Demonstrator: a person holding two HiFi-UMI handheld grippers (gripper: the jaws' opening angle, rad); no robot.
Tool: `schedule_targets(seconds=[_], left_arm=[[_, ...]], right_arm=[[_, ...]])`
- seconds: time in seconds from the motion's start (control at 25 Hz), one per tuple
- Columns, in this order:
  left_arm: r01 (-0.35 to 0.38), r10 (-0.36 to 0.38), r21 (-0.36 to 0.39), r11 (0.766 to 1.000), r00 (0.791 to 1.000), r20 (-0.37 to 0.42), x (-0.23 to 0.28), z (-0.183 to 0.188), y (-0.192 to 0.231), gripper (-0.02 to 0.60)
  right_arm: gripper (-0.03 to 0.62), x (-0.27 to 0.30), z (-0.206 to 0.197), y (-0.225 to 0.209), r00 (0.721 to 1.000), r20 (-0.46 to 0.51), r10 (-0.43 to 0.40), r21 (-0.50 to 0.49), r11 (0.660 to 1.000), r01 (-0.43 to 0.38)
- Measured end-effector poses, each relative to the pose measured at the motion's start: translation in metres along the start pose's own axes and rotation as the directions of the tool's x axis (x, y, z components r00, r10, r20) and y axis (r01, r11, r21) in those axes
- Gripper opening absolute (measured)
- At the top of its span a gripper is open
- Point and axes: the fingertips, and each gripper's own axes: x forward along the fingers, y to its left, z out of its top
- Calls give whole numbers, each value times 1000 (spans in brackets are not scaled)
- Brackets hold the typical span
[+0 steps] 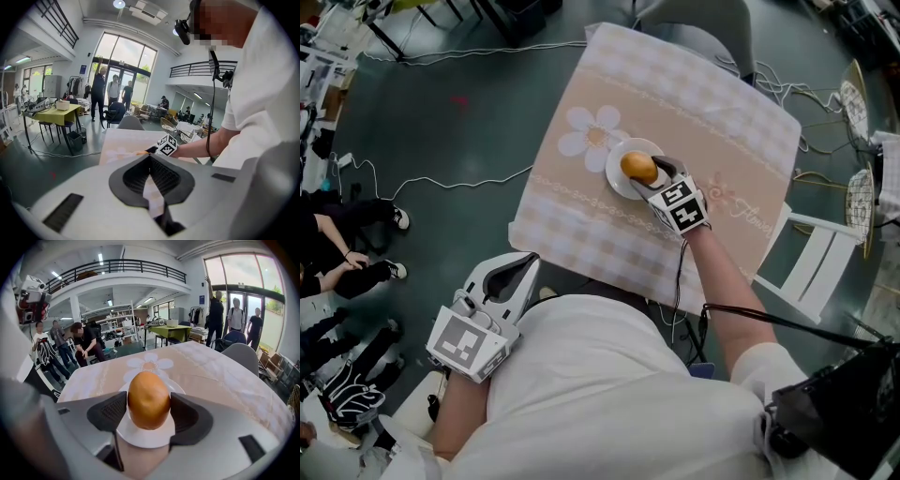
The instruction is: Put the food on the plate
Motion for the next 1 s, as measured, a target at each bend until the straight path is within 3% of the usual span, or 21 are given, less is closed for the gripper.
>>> schedule_targets(seconds=[1.0], left_arm=[[36, -36, -3, 999, 999, 9, -5, -5, 3, 9]], right_arm=[[305, -7, 10, -2, 999, 5, -49, -18, 999, 50]])
